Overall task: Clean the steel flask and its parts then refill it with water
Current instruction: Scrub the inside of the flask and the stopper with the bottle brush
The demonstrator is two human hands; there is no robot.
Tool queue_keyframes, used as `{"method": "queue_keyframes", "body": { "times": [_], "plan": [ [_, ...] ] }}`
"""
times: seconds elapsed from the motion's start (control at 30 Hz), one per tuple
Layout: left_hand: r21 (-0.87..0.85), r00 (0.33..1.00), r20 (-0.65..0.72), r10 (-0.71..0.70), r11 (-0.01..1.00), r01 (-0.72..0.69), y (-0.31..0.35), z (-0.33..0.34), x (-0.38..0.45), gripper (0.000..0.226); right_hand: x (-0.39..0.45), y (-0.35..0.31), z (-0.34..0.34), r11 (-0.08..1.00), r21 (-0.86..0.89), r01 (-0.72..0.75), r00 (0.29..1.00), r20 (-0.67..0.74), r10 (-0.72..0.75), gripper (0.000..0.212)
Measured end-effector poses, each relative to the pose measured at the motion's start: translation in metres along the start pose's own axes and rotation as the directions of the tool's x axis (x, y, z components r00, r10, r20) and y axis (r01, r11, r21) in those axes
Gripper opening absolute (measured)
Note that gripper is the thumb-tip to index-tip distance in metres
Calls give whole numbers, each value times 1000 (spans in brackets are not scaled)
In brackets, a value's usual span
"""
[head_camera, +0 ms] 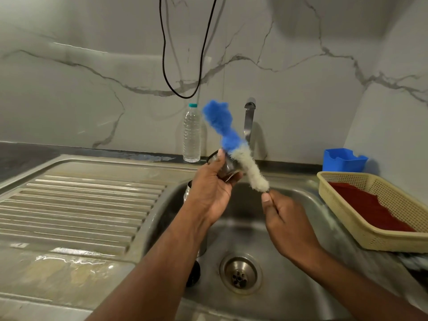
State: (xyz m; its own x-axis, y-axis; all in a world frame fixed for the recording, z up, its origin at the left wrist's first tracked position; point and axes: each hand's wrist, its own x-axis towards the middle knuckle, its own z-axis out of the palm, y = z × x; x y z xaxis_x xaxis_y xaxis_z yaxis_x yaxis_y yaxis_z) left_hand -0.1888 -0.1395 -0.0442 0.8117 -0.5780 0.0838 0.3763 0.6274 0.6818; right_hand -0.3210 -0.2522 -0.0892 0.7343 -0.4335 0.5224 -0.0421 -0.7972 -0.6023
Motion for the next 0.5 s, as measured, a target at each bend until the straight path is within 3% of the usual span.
{"method": "queue_keyframes", "body": {
  "times": [0.17, 0.3, 0.5],
  "plan": [
    [-36, 1000, -19, -9, 999, 8, 0, -5, 2, 24, 2, -1, -1, 992, 19, -127, 991, 49, 126, 38],
    [-8, 1000, 8, 5, 1000, -5, -4, -1, 4, 18, -2, -4, -2, 997, -54, 47, 999, 0, -47, 35],
    [-79, 999, 10, -40, 996, 41, -6, 0, 1, 28, 1, 1, 0, 996, -93, -18, 1000, -8, 18, 39]
  ]
}}
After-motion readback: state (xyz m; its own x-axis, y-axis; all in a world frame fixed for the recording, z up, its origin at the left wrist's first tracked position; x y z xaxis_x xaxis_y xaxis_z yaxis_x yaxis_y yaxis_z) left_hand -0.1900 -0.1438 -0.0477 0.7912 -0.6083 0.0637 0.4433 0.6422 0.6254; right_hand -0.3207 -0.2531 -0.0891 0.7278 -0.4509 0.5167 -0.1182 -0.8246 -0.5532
